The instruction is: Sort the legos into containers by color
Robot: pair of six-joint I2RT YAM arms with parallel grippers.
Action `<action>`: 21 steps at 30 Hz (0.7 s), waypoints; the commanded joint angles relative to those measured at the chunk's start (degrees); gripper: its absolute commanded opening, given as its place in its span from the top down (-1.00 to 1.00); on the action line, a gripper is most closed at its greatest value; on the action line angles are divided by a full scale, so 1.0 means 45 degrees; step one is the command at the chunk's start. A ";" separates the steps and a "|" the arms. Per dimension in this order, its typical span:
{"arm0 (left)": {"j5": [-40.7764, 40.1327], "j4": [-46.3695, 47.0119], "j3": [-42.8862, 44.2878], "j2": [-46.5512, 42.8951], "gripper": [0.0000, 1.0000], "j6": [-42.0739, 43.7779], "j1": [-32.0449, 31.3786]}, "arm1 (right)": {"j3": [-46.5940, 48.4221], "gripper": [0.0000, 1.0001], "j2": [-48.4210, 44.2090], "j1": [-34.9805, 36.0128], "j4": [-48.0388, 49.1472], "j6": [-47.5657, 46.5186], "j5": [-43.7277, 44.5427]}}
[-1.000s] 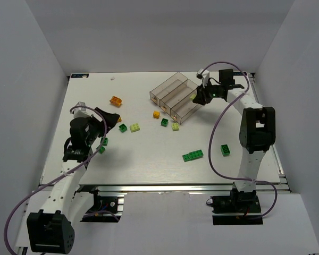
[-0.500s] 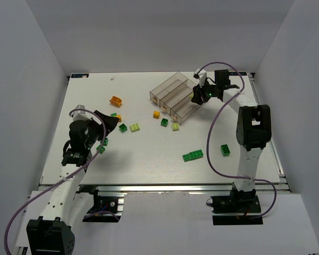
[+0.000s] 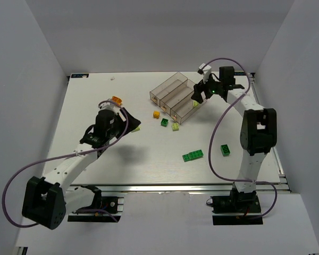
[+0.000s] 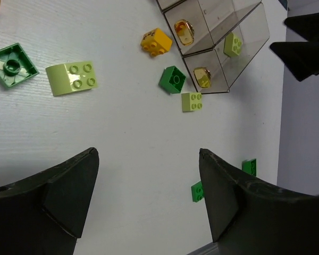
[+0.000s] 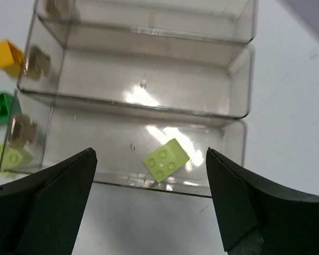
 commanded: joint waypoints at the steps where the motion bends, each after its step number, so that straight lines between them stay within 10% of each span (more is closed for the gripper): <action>1: -0.1020 -0.0077 0.1299 0.0782 -0.66 0.0518 -0.0707 | -0.1703 -0.79 -0.2326 -0.0154 0.2471 0.0087 -0.0598; 6: -0.1394 -0.1054 0.2531 0.2150 -0.14 0.1027 -0.1139 | -0.2305 -0.61 -0.3172 -0.0251 0.1265 0.0539 -0.2407; 11: -0.1959 -0.1873 0.3488 0.3146 0.34 0.1300 -0.1510 | -0.2572 0.63 -0.3208 -0.0271 -0.1247 0.0164 -0.4602; 16: -0.3345 -0.3766 0.5537 0.4980 0.47 0.1945 -0.2252 | -0.4546 0.32 -0.4068 -0.0232 -0.0367 0.0594 -0.3744; 21: -0.4885 -0.5524 0.7040 0.6484 -0.24 0.2293 -0.2292 | -0.5153 0.08 -0.4595 -0.0232 -0.0368 0.0439 -0.3216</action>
